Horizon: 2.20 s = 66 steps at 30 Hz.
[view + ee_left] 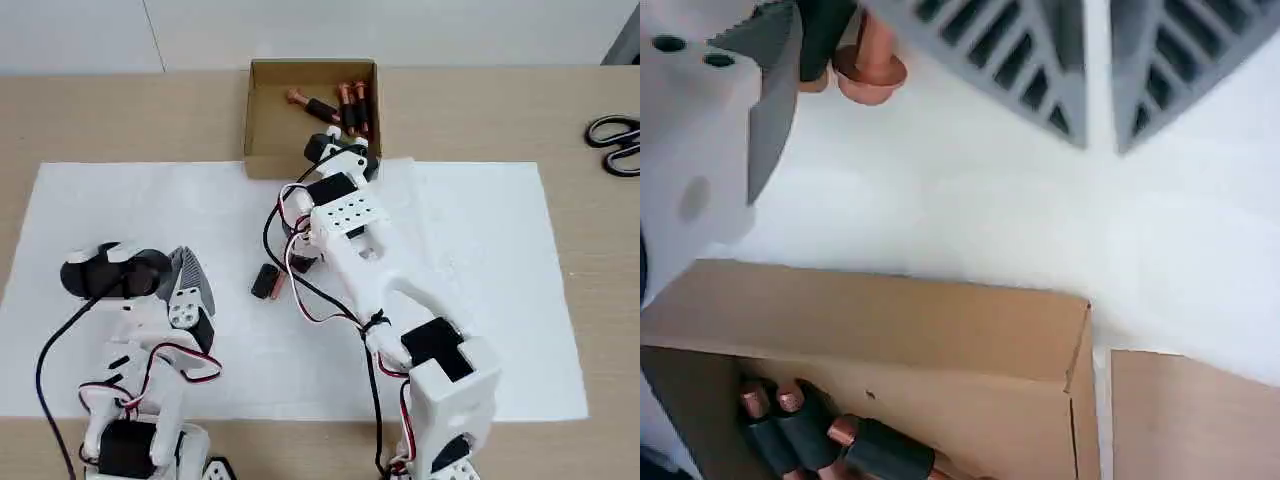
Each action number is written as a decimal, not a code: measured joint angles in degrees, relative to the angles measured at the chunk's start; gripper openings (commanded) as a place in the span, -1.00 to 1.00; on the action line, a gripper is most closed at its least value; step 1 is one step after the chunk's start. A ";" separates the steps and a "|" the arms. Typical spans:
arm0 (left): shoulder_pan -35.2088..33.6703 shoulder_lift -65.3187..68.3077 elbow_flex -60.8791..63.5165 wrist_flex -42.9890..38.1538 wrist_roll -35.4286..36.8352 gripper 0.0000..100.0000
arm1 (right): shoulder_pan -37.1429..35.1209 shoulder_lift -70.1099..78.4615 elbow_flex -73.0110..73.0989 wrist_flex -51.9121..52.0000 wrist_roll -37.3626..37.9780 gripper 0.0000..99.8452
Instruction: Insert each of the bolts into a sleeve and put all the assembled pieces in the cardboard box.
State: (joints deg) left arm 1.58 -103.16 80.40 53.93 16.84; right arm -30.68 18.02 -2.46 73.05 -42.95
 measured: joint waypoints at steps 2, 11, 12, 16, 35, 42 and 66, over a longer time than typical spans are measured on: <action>0.00 0.00 0.00 0.00 0.00 -0.99 | 0.00 0.00 -0.70 0.00 -0.09 -0.36; 0.00 0.00 0.00 0.00 0.00 -0.99 | -0.09 0.00 -5.63 0.00 0.00 -0.36; 0.00 0.00 0.00 0.00 0.00 -0.99 | -0.09 0.09 -5.63 0.00 -0.09 -0.36; 0.00 0.00 0.00 0.00 0.00 -0.99 | -0.09 0.18 -5.63 -0.26 -0.79 -0.36; 0.00 0.00 0.00 0.00 0.00 -0.99 | -0.09 6.42 -6.15 -1.67 -2.46 -0.36; 0.00 0.00 0.00 0.00 0.00 -0.99 | 0.00 6.86 -6.33 -1.67 -2.37 -0.46; 0.00 0.00 0.00 0.00 0.00 -0.99 | 0.62 6.86 -6.77 4.48 -2.37 -0.99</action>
State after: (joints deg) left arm 1.58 -103.16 80.40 53.93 16.84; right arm -30.07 24.88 -9.23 77.54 -45.32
